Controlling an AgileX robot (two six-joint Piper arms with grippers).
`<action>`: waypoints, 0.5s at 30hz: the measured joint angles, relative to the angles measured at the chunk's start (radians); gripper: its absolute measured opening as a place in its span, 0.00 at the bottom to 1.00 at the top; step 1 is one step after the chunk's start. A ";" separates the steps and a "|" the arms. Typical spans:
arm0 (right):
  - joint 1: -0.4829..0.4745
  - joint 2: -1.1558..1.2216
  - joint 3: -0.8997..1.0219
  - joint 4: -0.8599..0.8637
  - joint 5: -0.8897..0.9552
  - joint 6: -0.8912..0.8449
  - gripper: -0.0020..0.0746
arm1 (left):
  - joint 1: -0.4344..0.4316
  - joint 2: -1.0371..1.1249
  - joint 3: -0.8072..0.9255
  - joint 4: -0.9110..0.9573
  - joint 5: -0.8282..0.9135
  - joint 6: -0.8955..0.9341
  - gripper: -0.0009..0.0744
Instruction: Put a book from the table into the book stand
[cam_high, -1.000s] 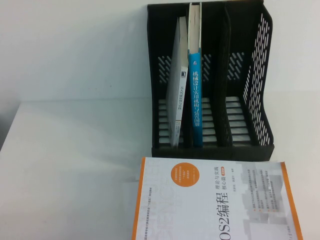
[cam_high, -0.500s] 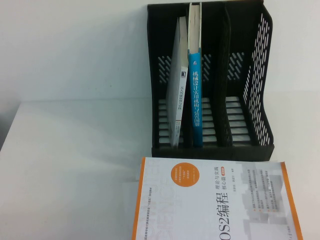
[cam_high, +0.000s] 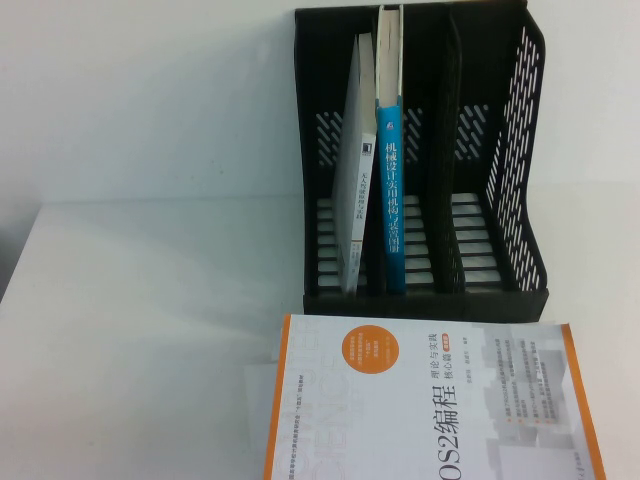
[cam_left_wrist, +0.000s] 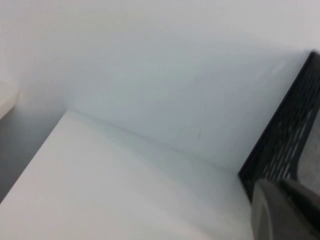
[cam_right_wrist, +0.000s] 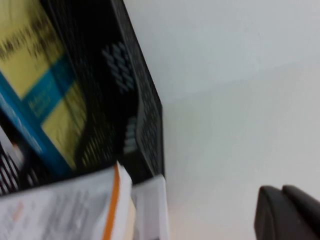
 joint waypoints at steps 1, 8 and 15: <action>0.000 0.000 0.000 0.032 -0.034 0.000 0.02 | 0.000 0.000 0.000 -0.018 -0.029 0.000 0.01; 0.000 0.000 0.000 0.212 -0.181 0.001 0.02 | 0.000 0.000 0.000 -0.064 -0.112 0.000 0.01; 0.000 0.000 0.000 0.391 -0.333 0.023 0.02 | 0.000 0.000 0.000 -0.066 -0.289 -0.010 0.01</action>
